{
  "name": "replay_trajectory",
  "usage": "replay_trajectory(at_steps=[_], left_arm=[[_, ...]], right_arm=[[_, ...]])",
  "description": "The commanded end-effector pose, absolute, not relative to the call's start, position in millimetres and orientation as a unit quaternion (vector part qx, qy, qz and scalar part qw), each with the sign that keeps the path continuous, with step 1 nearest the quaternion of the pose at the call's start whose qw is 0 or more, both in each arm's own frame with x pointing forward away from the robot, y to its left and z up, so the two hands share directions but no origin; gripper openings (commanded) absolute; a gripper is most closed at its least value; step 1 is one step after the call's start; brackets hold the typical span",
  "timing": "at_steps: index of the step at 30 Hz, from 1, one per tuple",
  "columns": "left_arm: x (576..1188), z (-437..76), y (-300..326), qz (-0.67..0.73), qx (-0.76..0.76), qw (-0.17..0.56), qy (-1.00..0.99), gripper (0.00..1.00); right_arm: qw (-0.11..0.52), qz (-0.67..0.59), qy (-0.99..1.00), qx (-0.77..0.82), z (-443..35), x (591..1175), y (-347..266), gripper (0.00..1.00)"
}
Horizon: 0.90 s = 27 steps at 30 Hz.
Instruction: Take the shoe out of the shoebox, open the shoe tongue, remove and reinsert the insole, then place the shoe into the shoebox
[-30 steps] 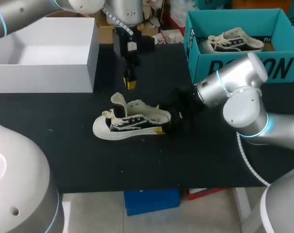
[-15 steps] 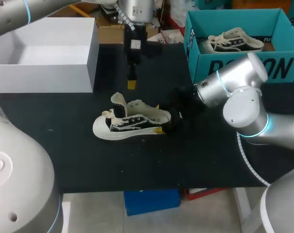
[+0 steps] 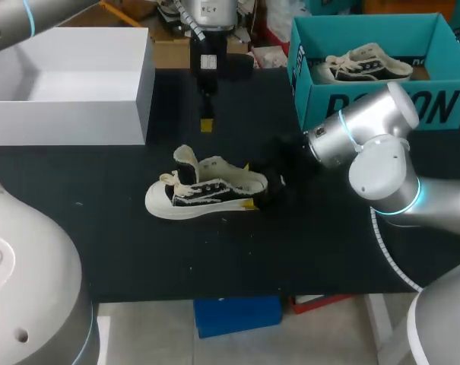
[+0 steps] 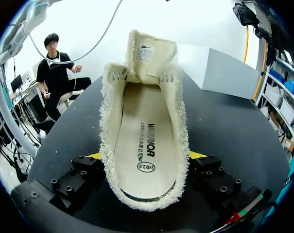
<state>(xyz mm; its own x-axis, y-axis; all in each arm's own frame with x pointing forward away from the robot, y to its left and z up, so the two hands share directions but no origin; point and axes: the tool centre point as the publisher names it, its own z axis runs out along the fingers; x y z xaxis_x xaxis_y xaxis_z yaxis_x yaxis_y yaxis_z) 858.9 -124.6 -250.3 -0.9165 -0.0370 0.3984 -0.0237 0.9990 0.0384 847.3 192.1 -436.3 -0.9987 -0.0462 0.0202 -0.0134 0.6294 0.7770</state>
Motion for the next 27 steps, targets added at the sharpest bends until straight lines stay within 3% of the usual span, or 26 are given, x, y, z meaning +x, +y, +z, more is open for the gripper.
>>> replay_trajectory(at_steps=[1, 27], left_arm=[[843.6, -264.5, -116.5, 0.064, 0.028, 0.158, -0.985, 0.0], [843.8, -296.5, -124.3, 0.075, 0.025, 0.166, -0.983, 0.0]], right_arm=[[0.02, -0.429, -0.903, 0.016, -445.7, 847.1, 194.9, 0.0], [0.02, -0.429, -0.903, 0.016, -445.7, 847.1, 194.9, 0.0]])
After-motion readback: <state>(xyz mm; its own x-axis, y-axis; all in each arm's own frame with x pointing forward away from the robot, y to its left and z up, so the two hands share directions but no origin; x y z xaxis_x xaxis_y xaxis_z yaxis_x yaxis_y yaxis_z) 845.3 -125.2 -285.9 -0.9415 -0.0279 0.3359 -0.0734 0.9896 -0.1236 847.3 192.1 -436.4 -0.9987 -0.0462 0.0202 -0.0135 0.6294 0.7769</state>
